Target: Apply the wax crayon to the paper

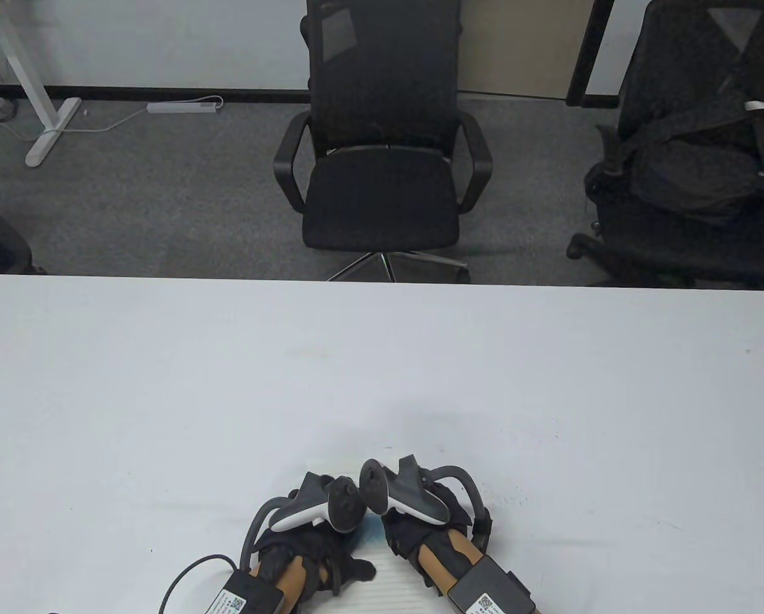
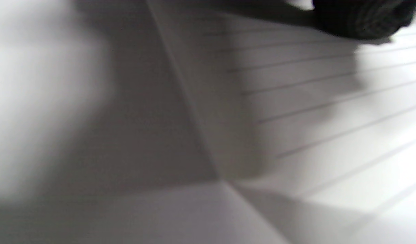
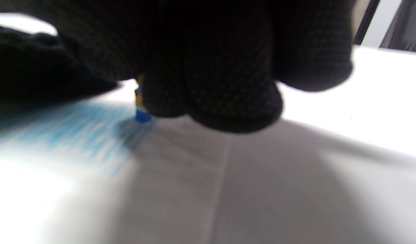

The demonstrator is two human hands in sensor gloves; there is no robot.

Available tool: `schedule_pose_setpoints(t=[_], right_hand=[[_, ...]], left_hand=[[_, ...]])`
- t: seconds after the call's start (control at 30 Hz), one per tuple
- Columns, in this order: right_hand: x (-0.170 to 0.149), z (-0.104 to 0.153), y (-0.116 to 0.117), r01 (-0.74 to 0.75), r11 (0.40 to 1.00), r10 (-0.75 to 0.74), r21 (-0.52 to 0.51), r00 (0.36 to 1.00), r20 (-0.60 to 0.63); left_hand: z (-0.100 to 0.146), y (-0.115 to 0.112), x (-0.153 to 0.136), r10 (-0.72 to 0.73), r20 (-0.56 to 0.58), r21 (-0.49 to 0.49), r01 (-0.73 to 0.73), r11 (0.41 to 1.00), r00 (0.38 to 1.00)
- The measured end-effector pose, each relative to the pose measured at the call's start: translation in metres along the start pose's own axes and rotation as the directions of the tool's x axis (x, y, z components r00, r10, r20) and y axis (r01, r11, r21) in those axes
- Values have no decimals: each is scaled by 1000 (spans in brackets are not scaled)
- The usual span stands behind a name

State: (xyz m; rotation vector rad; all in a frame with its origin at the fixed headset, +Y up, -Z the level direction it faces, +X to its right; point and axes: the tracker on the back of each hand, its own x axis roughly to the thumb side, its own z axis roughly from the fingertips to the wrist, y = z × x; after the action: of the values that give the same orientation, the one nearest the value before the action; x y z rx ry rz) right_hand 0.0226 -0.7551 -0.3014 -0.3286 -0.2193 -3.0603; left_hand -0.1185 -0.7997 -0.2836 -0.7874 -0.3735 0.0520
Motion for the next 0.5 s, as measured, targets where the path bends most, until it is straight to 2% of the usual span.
schedule_pose_setpoints(t=[0.13, 0.23, 0.33, 0.4, 0.5], right_hand=[[0, 0, 0, -11, 1000, 11, 22, 1000, 14], [1, -1, -4, -44, 981, 41, 190, 999, 22], [-1, 0, -3, -23, 992, 20, 124, 1000, 23], [-3, 0, 0, 15, 1000, -15, 1, 1000, -9], [-2, 0, -1, -5, 999, 5, 49, 1000, -2]], left_hand=[[0, 0, 0, 0, -1, 0, 0, 1000, 1000], [0, 0, 0, 0, -1, 0, 0, 1000, 1000], [0, 0, 0, 1, 0, 0, -1, 1000, 1000], [0, 0, 0, -1, -1, 0, 1, 1000, 1000], [0, 0, 0, 0, -1, 0, 0, 1000, 1000]])
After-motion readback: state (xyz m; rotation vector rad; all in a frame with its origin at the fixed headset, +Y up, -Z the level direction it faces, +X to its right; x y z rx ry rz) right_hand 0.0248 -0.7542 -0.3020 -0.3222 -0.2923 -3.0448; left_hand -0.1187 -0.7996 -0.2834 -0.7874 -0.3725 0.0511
